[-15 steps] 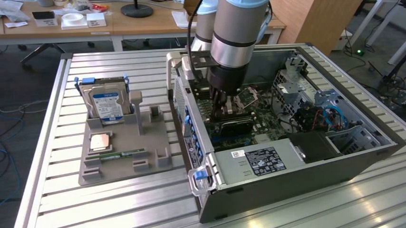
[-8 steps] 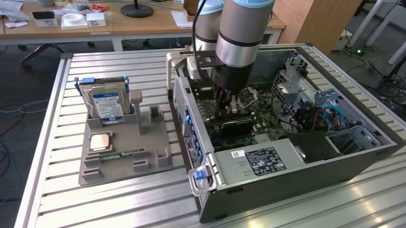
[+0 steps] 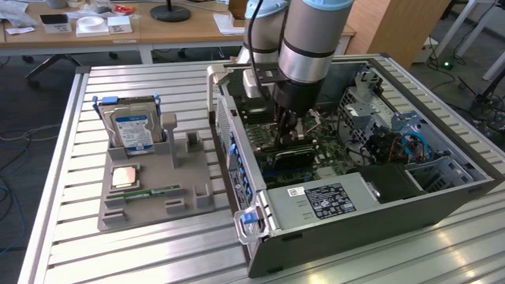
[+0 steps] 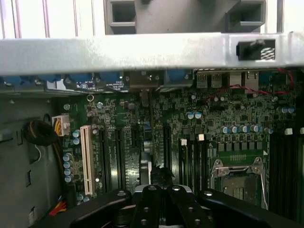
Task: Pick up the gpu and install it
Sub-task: 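Press down on the gpu until it lock into place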
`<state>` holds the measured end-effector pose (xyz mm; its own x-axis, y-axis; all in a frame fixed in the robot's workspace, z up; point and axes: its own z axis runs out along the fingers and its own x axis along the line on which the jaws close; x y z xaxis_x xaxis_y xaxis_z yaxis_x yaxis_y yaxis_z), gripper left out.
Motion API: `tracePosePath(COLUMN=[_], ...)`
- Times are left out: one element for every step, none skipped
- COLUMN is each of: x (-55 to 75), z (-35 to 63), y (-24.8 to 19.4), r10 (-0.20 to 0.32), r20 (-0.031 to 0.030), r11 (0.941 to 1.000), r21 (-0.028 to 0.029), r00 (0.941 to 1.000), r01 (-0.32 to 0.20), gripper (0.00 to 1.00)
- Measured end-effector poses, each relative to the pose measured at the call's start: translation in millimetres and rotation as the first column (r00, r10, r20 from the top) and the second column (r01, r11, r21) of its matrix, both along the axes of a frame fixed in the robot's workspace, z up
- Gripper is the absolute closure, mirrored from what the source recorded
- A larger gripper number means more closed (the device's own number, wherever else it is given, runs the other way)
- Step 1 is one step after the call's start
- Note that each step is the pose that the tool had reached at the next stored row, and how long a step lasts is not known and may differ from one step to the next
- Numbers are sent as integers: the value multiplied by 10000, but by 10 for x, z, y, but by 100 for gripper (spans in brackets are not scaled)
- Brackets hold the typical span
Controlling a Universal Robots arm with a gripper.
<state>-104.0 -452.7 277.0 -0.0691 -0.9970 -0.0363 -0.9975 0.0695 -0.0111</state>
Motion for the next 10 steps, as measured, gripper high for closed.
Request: tracePosePath(x=[24, 46, 68, 86, 100, 107, 109, 110, 111, 111], z=[0, 0, 0, 0, 0, 0, 0, -2, -10, -19], y=[0, 0, 0, 0, 1, 0, 0, 1, 1, 1], r10=[-1, -1, -1, -1, -1, 0, 0, -2, -3, -2], r20=[1, 0, 0, 0, 0, 0, 0, 0, 1, 1], r11=[10000, 10000, 10000, 10000, 10000, 10000, 10000, 10000, 10000, 10000], r21=[-2, -1, -1, -1, -2, -2, -2, -1, 0, 0], r00=[10000, 10000, 10000, 10000, 10000, 10000, 10000, 10000, 10000, 10000], r01=[1, 1, 1, 1, 1, 0, 0, 2, 3, 2], gripper=[89, 89, 89, 89, 89, 89, 89, 89, 89, 89])
